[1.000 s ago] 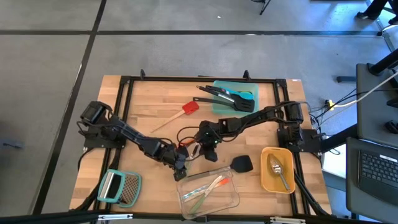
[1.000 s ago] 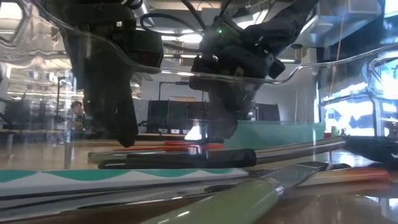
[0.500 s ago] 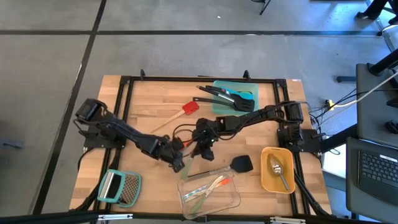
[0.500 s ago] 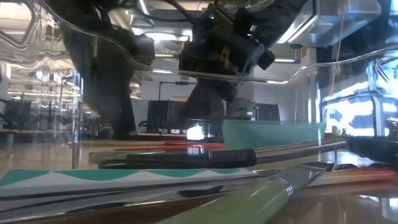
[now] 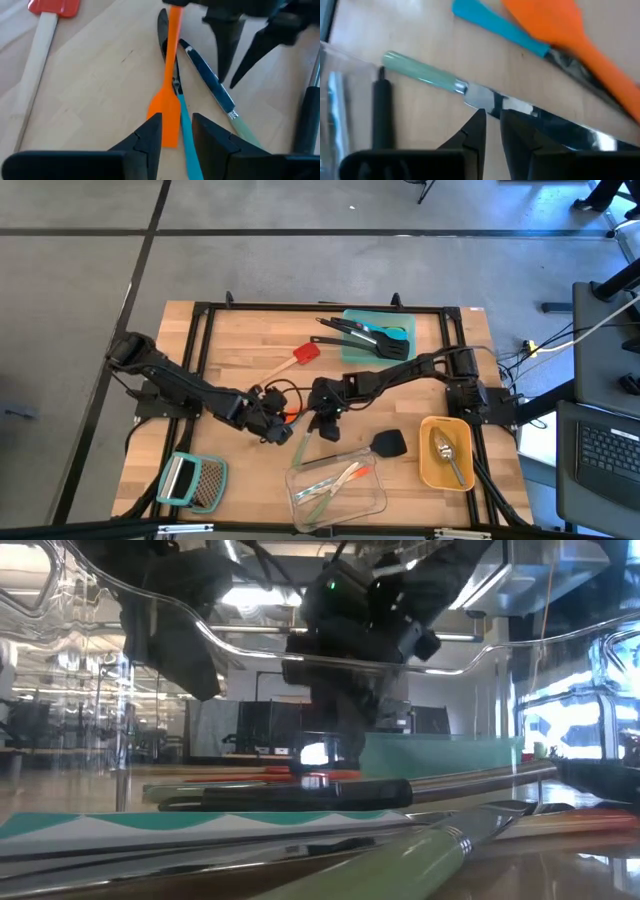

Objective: Pick & Place Kitchen Items
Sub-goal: Put the green table knife into the transparent bin

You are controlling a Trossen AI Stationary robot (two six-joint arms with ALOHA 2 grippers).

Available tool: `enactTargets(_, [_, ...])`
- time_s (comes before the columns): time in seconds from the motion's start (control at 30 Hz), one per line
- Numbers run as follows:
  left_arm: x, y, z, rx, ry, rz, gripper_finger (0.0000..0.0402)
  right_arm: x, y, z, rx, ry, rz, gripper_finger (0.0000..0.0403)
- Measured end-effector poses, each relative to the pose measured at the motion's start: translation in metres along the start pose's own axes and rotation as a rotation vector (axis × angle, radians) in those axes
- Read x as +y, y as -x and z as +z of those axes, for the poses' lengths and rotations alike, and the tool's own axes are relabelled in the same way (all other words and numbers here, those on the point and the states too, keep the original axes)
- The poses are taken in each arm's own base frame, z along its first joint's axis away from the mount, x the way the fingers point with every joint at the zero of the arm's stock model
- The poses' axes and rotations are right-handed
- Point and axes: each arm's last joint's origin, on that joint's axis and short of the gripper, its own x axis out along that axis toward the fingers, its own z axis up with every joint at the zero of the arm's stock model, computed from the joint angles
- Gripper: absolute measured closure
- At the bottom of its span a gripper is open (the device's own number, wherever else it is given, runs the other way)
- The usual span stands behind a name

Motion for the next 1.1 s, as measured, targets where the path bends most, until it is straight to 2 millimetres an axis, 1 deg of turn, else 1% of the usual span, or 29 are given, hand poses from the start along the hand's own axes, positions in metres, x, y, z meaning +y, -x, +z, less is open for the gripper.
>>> enactTargets(0.07, [0.0,0.0,0.0,0.0,0.004,-0.001,0.0303,-0.003,-0.006,-0.004,0.018,-0.022,-0.001,0.0345])
enactTargets(0.17, [-0.001,0.001,-0.001,0.006,0.005,-0.008,0.0303,-0.005,-0.011,-0.005,0.018,-0.065,-0.009,0.0345])
enactTargets(0.33, [-0.002,0.003,-0.005,0.013,0.0,-0.011,0.0302,-0.007,-0.012,-0.004,-0.011,-0.117,-0.059,0.0346])
enactTargets(0.5, [-0.001,0.006,-0.01,0.035,0.007,0.015,0.0307,-0.009,-0.012,0.001,-0.088,-0.229,-0.122,0.0346])
enactTargets(0.67, [0.0,0.01,-0.019,0.062,0.014,0.041,0.0308,-0.014,-0.011,0.003,-0.141,-0.318,-0.198,0.0346])
enactTargets(0.77, [0.001,0.013,-0.025,0.075,0.024,0.066,0.0308,-0.016,-0.01,0.003,-0.163,-0.418,-0.212,0.0346])
enactTargets(0.9, [0.007,0.01,-0.038,0.083,0.087,0.087,0.0311,-0.017,-0.01,0.004,-0.185,-0.527,-0.197,0.0346])
enactTargets(0.93, [0.007,0.009,-0.041,0.082,0.108,0.079,0.0311,-0.017,-0.01,0.005,-0.185,-0.516,-0.173,0.0346])
enactTargets(1.03, [0.006,0.005,-0.054,0.082,0.167,0.025,0.0311,-0.016,-0.012,0.008,-0.175,-0.394,-0.08,0.0345])
enactTargets(1.1, [0.002,0.003,-0.061,0.067,0.207,-0.053,0.0311,-0.015,-0.011,0.011,-0.151,-0.323,-0.033,0.0345])
